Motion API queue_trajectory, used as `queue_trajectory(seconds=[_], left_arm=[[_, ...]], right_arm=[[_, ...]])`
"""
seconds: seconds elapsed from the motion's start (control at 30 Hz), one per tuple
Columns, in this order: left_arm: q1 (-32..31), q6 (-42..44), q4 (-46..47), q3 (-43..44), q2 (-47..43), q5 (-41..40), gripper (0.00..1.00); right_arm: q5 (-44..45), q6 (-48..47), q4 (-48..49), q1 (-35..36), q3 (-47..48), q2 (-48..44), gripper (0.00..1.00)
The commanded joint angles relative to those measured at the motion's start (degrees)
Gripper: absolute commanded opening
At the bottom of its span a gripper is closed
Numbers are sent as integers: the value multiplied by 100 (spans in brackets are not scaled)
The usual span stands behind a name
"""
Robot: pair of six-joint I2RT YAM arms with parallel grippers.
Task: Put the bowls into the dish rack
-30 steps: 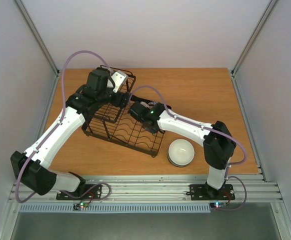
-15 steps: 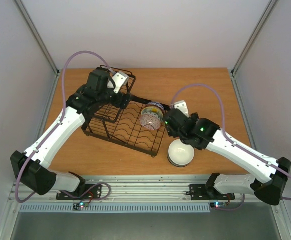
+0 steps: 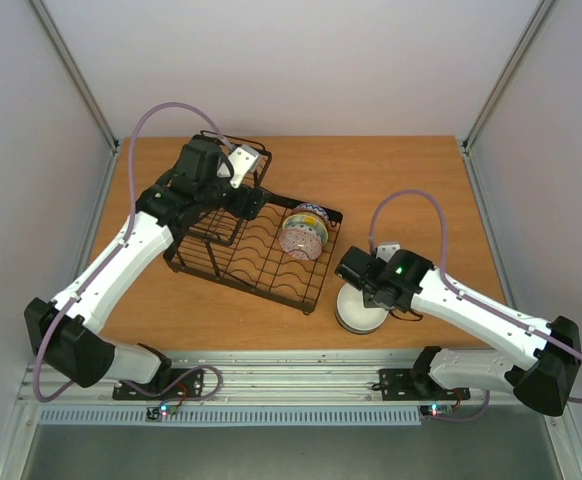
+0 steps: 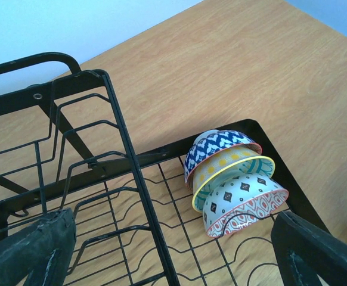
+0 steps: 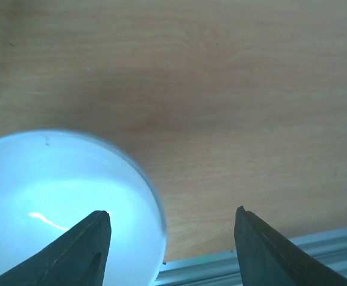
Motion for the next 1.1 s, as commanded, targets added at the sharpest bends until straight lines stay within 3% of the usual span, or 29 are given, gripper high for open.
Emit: queue_trajectory(seconds=[0.0, 0.33, 0.63, 1.07], left_arm=[[-15, -80, 44, 58, 38, 151, 90], [-15, -96, 45, 55, 58, 178, 90], [-15, -99, 36, 62, 60, 177, 90], [-69, -101, -454, 341, 456, 888, 90]], right_arm=[[-373, 540, 53, -109, -342, -143, 58], [-822, 688, 811, -217, -1135, -131, 39], [-698, 703, 681, -219, -1057, -142, 2], [-219, 61, -104, -179, 345, -748, 1]])
